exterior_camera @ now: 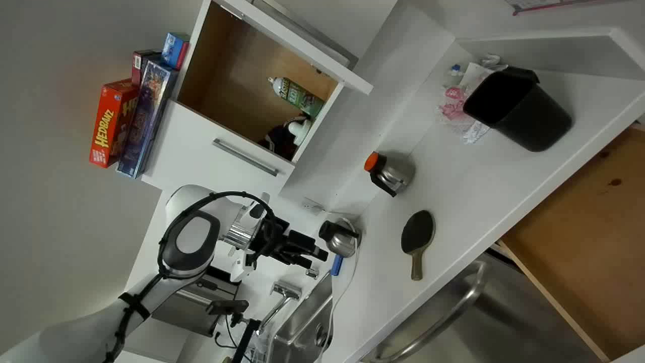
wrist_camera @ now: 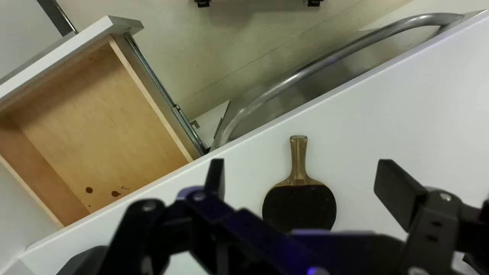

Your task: Remove the white object from the bottom shelf of the overhead cabinet, put it in the open drawer, close the drawer, and then close the cabinet door

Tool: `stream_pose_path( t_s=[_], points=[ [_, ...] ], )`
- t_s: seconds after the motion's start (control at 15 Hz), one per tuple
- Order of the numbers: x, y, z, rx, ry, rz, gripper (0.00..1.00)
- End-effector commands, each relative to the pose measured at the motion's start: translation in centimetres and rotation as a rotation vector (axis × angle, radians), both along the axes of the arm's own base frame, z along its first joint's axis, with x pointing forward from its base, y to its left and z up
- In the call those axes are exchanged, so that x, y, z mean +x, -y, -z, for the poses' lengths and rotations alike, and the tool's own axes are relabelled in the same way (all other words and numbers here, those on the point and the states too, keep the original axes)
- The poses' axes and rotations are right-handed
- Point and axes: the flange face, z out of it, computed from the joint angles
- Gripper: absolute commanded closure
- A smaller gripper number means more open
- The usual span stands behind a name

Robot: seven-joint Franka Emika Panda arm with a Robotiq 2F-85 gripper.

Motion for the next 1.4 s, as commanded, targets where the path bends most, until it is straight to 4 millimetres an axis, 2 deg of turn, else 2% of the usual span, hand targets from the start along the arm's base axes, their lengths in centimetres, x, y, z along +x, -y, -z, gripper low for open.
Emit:
stream_pose_path(
  t_s=[0.0, 0.53, 0.67, 0.93, 1.13, 1.33],
  points=[
    [0.0, 0.0, -0.1, 0.000, -0.001, 0.000, 0.00],
    [0.2, 0.2, -0.1, -0.010, 0.020, 0.012, 0.00],
    [1.1, 0.3, -1.3, -0.003, 0.091, 0.020, 0.00],
    [3.9, 0.8, -5.4, -0.014, 0.286, -0.048, 0.00],
    [6.3, 1.4, -9.0, -0.033, 0.419, -0.166, 0.00],
    [9.0, 2.1, -11.7, -0.041, 0.524, -0.283, 0.00]
  ],
)
